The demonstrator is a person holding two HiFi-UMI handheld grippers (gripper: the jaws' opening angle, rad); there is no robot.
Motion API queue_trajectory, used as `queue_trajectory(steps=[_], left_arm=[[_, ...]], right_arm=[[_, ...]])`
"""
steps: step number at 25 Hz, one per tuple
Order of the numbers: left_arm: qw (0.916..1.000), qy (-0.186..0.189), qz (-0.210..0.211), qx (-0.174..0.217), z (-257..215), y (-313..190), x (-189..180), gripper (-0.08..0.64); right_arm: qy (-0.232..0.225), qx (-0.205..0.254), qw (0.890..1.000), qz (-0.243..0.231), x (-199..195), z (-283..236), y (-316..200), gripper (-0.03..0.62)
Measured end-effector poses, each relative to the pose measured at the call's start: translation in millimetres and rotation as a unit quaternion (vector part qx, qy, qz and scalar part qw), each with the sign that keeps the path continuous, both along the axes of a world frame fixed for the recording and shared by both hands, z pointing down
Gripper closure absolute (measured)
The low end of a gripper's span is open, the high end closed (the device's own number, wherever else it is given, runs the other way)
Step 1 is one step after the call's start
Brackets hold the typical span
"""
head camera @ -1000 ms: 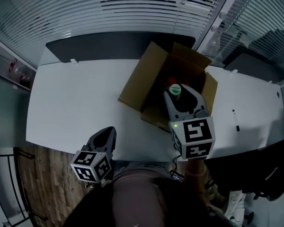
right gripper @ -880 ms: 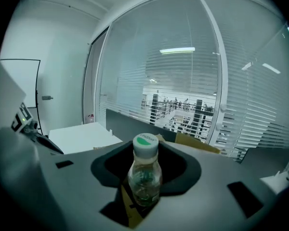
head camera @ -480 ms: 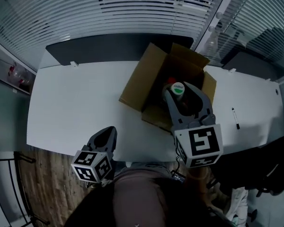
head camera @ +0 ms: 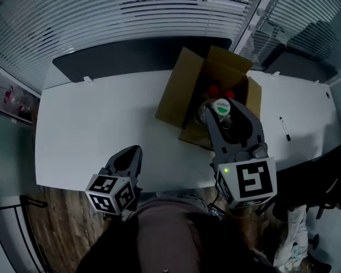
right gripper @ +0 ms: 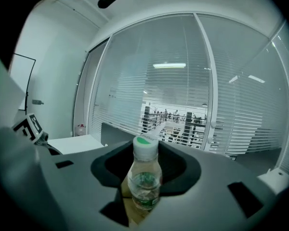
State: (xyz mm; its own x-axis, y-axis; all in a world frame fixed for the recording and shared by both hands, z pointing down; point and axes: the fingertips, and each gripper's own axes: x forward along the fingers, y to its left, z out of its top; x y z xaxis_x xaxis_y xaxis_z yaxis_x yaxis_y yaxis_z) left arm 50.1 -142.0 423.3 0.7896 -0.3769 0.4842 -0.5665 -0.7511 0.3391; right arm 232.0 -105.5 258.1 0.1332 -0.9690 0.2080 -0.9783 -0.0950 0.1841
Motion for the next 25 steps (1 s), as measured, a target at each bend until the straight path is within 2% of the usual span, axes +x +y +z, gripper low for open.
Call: queue_trajectory(steps=[10,15,19,25], left_arm=[[0.9987,0.015,0.049,0.005,-7,-6,-40,0.551],[0.9982,0.019,0.056,0.006,-8,-12,-62,0.551],[0.9980,0.023,0.059,0.005,-8,-13,-76,0.551],[0.9982,0.018,0.056,0.005,-5,-18,-105,0.551]], right_arm=[[0.014,0.023,0.998,0.053,-50,-16,14,0.420],[0.017,0.032,0.997,0.064,-72,-23,19,0.420],[0.017,0.020,0.997,0.075,-86,-16,21,0.420],[0.011,0.016,0.998,0.063,-116,-7,8,0.419]])
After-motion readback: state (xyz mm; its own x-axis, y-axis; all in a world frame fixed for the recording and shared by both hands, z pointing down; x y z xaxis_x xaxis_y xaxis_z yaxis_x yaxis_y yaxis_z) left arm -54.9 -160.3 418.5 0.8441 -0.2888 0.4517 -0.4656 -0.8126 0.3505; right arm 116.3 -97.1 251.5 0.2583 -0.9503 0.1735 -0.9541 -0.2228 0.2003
